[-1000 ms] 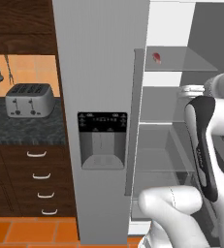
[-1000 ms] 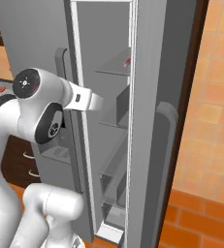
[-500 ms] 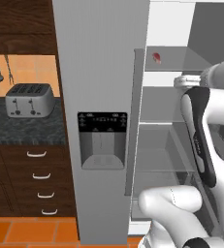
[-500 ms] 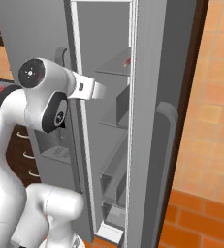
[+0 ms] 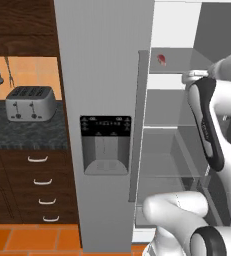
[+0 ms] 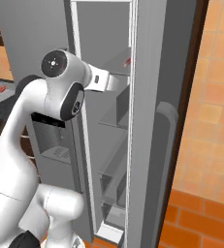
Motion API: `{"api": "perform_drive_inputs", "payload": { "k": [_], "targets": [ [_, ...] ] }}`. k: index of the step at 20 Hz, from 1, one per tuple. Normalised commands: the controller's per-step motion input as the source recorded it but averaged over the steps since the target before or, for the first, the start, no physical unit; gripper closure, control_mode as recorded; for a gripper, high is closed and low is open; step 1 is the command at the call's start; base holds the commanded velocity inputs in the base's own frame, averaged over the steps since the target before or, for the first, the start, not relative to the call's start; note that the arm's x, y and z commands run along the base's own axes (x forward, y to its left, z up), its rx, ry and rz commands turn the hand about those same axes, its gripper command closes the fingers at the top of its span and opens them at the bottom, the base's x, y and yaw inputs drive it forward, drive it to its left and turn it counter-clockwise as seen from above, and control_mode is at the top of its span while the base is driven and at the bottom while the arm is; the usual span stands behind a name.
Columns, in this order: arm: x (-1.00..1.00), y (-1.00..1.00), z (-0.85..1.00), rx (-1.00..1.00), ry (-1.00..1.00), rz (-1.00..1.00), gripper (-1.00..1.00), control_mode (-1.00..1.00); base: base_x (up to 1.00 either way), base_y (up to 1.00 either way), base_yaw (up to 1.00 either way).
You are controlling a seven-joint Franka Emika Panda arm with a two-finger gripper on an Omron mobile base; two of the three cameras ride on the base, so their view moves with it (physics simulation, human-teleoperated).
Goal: Place one bell pepper and one steak in each tupperware on the nearby counter, to pack two identical lunches.
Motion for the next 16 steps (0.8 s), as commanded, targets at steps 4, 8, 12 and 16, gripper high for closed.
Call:
{"api": "perform_drive_inputs", "payload": {
  "k": [4, 8, 12, 16],
  "targets": [
    [0.36, 0.0, 0.07, 0.0, 0.0, 0.13, -1.0, -1.0, 0.0, 0.0, 0.0],
    [0.37, 0.0, 0.01, 0.0, 0.0, 0.13, -1.0, -1.0, 0.0, 0.0, 0.0],
    [0.47, 0.0, 0.0, 0.0, 0.02, 0.05, -1.0, -1.0, 0.0, 0.0, 0.0],
    [0.47, 0.0, 0.0, 0.0, 0.03, 0.0, -1.0, -1.0, 0.0, 0.0, 0.0]
  ]
}}
